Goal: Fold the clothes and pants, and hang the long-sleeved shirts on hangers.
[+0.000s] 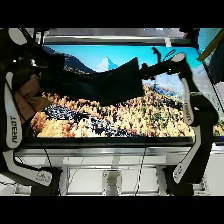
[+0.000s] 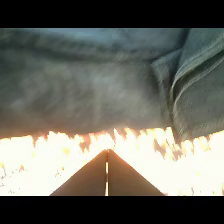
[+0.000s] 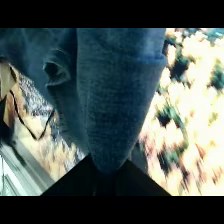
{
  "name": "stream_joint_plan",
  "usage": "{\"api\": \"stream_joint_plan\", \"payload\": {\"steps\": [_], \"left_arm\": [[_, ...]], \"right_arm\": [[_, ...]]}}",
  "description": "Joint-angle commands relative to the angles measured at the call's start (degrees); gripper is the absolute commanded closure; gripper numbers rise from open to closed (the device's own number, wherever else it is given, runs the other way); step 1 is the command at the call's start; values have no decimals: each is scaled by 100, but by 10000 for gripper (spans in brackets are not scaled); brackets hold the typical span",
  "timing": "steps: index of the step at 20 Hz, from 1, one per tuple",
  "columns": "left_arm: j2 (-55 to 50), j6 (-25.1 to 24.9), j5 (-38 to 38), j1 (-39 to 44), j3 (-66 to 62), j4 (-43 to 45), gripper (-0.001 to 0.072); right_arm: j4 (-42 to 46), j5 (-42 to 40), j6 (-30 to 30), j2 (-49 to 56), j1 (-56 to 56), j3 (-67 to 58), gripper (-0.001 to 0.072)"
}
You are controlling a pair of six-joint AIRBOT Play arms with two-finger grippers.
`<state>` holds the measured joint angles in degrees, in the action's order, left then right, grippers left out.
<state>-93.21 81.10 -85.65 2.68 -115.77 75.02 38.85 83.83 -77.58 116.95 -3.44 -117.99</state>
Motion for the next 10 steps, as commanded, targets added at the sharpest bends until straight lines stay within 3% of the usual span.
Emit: {"api": "stream_joint_plan", "payload": {"steps": [1, 5, 10], "left_arm": [[509, 142, -905, 341, 2, 131, 661], [623, 142, -492, 1353, 481, 129, 661], [-4, 142, 1788, 2706, 1978, 129, 661]], "right_arm": [[710, 1550, -295, -669, -487, -55, 682], [745, 2164, -435, -1110, -960, -55, 682], [527, 1648, -549, -1158, -951, -55, 682]]}}
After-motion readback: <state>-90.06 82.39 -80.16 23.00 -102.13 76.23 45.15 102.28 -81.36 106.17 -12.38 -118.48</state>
